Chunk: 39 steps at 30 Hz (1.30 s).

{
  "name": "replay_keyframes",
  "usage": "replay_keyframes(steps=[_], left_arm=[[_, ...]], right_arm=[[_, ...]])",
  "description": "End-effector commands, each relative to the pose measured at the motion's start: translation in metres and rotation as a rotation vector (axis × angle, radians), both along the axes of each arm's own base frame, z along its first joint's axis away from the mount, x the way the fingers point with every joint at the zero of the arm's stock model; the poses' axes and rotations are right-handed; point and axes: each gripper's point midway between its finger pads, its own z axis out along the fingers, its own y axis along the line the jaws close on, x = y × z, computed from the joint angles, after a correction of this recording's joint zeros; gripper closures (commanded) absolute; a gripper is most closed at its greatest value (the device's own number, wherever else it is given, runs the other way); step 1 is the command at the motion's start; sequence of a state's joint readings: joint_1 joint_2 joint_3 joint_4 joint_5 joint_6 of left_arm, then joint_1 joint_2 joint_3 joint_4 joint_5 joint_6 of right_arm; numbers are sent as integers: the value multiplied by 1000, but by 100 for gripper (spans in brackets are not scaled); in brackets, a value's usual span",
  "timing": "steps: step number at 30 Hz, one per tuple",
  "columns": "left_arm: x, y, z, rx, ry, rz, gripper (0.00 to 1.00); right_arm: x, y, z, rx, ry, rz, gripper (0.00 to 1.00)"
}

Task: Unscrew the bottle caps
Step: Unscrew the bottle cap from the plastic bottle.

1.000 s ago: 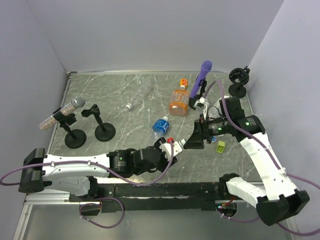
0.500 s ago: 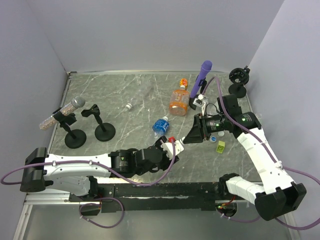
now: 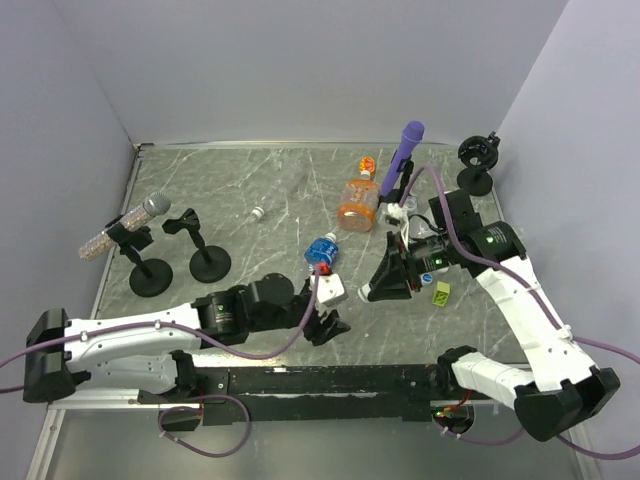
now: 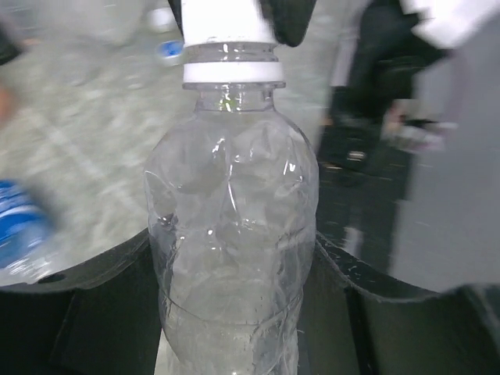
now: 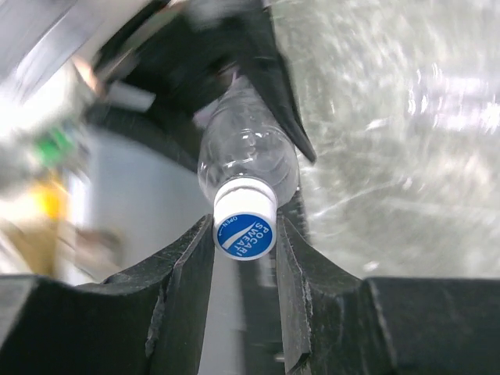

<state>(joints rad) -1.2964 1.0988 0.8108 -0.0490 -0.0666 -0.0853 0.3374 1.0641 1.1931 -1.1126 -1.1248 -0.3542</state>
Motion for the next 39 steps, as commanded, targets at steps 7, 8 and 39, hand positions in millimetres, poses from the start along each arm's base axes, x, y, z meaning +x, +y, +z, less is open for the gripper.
replay_keyframes(steps=[7, 8, 39], left_arm=[[-28, -4, 26, -150, 146, -265, 83], [-26, -3, 27, -148, 134, -249, 83], [22, -11, 8, 114, -212, 274, 83]], right_arm=[[-28, 14, 31, 169, -545, 318, 85], [-27, 13, 30, 154, -526, 315, 84], [10, -27, -12, -94, 151, -269, 6]])
